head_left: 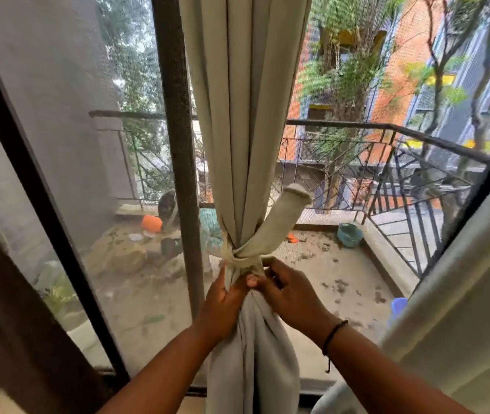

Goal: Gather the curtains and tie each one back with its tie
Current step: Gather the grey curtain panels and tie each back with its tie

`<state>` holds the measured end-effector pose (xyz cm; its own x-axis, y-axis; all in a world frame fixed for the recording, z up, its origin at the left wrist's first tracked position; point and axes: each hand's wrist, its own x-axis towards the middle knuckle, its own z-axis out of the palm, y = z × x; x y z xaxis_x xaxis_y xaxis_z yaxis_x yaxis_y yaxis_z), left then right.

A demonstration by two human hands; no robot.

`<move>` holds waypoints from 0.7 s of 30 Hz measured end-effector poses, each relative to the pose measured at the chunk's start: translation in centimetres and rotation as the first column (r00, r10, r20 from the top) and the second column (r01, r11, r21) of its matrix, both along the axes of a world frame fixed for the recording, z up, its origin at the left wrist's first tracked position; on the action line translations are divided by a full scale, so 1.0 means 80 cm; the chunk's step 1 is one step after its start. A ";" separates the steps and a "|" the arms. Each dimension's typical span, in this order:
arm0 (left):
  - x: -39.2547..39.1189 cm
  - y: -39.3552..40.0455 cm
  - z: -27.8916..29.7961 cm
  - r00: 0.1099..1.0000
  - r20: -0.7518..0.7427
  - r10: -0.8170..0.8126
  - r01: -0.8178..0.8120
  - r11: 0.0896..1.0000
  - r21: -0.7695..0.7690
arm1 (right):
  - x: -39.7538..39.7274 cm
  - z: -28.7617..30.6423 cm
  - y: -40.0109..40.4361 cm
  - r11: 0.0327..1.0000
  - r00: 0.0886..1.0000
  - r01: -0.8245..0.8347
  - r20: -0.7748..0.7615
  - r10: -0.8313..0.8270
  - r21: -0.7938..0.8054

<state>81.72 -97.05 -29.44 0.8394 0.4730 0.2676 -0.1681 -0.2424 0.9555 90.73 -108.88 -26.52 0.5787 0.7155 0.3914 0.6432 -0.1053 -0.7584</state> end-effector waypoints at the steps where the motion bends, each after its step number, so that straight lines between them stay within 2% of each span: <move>1: 0.002 0.003 -0.001 1.000 -0.014 0.006 -0.006 1.000 0.007 | 0.001 -0.003 0.002 1.000 1.000 0.018 -0.007 -0.018 -0.006; 4: 0.009 0.013 0.010 1.000 -0.007 0.014 -0.013 0.999 0.049 | 0.010 0.000 0.005 1.000 0.999 0.014 -0.037 -0.014 0.009; 6: 0.007 0.018 0.015 1.000 -0.016 -0.012 0.014 0.995 0.102 | 0.013 0.004 0.002 0.998 0.998 -0.027 -0.059 0.024 -0.051; 7: 0.003 0.020 0.015 1.000 -0.025 -0.016 0.019 0.991 0.131 | 0.014 0.003 -0.001 0.996 0.990 -0.064 -0.126 0.057 -0.056; 8: -0.003 0.021 0.015 1.000 -0.016 -0.018 0.020 0.987 0.160 | 0.014 0.003 -0.002 0.994 0.955 -0.101 -0.285 0.086 -0.038; 10: -0.013 0.026 0.013 0.999 0.035 0.031 -0.037 0.975 0.218 | 0.014 0.004 -0.004 0.994 0.763 -0.106 -0.638 0.102 0.031; 11: -0.017 0.028 0.014 0.995 0.075 0.068 -0.085 0.967 0.240 | 0.014 0.008 -0.005 0.994 0.698 -0.098 -0.708 0.109 0.057; 13: -0.023 0.029 0.014 0.977 0.162 0.139 -0.178 0.949 0.260 | 0.013 0.016 -0.002 0.987 0.748 -0.161 -0.651 0.129 0.010; 16: -0.028 0.024 0.013 0.953 0.205 0.221 -0.264 0.941 0.210 | -0.001 0.022 0.015 0.966 0.879 -0.240 -0.444 0.176 -0.092; 19: -0.036 0.033 0.015 0.913 0.274 0.301 -0.386 0.854 0.348 | -0.010 0.019 0.027 0.992 0.996 -0.037 -0.087 0.027 -0.122; 21: -0.042 0.049 0.022 0.893 0.291 0.343 -0.445 0.772 0.454 | -0.013 0.018 0.027 0.978 0.979 0.125 0.181 -0.094 -0.167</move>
